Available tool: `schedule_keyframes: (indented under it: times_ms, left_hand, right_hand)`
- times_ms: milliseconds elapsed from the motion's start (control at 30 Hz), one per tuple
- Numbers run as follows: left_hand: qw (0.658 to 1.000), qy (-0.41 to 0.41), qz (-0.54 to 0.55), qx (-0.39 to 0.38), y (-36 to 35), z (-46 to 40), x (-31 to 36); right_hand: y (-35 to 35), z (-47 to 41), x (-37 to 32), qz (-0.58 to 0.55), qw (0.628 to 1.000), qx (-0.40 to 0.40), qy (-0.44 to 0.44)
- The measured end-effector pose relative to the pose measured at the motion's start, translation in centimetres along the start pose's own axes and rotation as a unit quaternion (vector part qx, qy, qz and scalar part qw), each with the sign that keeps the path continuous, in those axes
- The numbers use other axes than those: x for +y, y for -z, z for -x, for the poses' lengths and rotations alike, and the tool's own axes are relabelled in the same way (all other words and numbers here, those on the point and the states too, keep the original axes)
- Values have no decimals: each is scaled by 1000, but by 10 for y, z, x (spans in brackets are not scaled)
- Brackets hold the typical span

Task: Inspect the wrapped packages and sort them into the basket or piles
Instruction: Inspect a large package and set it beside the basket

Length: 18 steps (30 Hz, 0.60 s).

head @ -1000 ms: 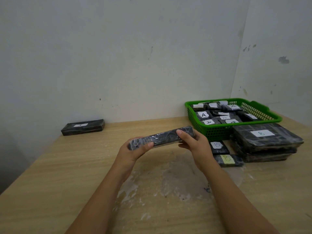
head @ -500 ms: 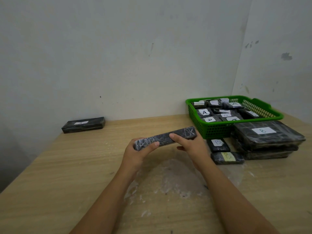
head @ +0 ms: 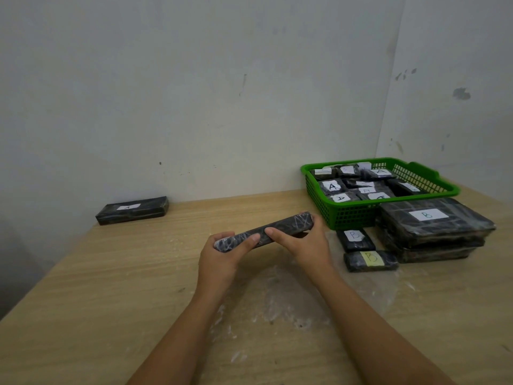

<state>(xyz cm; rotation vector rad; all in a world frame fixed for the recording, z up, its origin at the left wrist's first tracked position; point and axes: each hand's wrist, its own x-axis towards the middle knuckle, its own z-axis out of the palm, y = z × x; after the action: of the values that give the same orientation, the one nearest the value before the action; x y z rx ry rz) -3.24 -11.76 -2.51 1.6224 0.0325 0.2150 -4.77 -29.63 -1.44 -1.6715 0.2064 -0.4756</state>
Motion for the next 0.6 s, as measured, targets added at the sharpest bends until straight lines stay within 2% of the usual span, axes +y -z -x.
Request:
schedule_keyframes:
  times_ms: [233,433,600]
  left_hand:
    - [1000,-12,-20,-8,11,-8,5]
    - [998,4,-8,-65,16,-12,2]
    - [993,5,42,-107,20,-12,6]
  right_hand:
    - [-3,6,7,-20,1000,-13,18]
    - [0,1,7,-27,999,-11,22]
    - [9,-4,6,-48,999,-18,19]
